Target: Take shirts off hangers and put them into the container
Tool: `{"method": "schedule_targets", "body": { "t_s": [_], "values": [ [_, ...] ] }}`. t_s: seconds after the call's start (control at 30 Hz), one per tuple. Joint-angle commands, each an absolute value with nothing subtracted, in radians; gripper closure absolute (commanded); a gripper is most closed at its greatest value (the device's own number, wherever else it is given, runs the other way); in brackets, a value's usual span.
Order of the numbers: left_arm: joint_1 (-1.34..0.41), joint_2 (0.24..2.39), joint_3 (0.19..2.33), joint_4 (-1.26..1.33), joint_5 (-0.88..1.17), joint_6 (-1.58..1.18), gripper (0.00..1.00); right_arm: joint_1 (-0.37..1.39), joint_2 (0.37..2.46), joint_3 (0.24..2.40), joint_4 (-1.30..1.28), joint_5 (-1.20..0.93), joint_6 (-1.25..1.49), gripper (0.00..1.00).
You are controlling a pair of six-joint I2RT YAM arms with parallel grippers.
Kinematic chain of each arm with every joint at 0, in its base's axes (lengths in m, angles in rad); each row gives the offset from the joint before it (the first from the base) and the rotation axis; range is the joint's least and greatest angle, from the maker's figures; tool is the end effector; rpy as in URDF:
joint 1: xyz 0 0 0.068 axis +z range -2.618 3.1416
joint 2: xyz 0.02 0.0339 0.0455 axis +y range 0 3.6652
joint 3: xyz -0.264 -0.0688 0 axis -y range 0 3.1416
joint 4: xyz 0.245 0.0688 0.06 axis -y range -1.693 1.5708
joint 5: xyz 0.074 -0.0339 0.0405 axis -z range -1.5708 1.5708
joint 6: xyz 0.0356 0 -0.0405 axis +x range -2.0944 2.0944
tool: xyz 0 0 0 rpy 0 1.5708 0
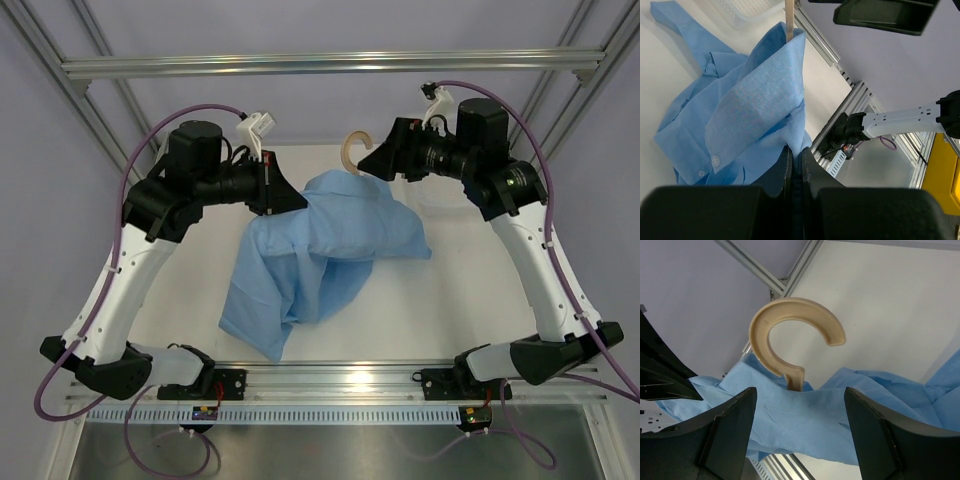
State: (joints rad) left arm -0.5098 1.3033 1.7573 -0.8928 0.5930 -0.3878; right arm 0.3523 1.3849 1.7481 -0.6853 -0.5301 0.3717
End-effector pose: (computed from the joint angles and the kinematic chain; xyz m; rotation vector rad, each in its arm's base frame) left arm 0.1979 -0.1334 0.4855 0.5313 2.0573 -1.1491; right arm 0.2549 0.1129 0.4829 -0.3595 1.9376 0.9844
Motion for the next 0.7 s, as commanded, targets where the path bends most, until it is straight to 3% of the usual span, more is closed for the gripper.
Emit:
{"method": "schedule_targets", "body": {
  "t_s": [0.0, 0.13, 0.3, 0.53, 0.67],
  "values": [
    [-0.525, 1.312, 1.772, -0.831, 0.563, -0.422, 1.0, 0.406, 1.408, 1.813, -0.69, -0.535, 0.391, 0.2],
    [-0.58, 1.338, 1.822, -0.94, 0.338, -0.417, 1.0, 0.49, 1.468, 1.925, -0.77, -0.378, 0.383, 0.18],
    [-0.699, 1.328, 1.816, -0.98, 0.042, -0.446, 1.0, 0.645, 1.622, 2.168, -0.998, 0.022, 0.414, 0.17],
    [-0.796, 1.335, 1.821, -0.98, -0.15, -0.474, 1.0, 0.732, 1.802, 2.41, -1.224, 0.28, 0.521, 0.23],
    [-0.813, 1.328, 1.835, -0.996, -0.218, -0.476, 1.0, 0.75, 1.789, 2.379, -1.218, 0.328, 0.545, 0.24]
  ]
}}
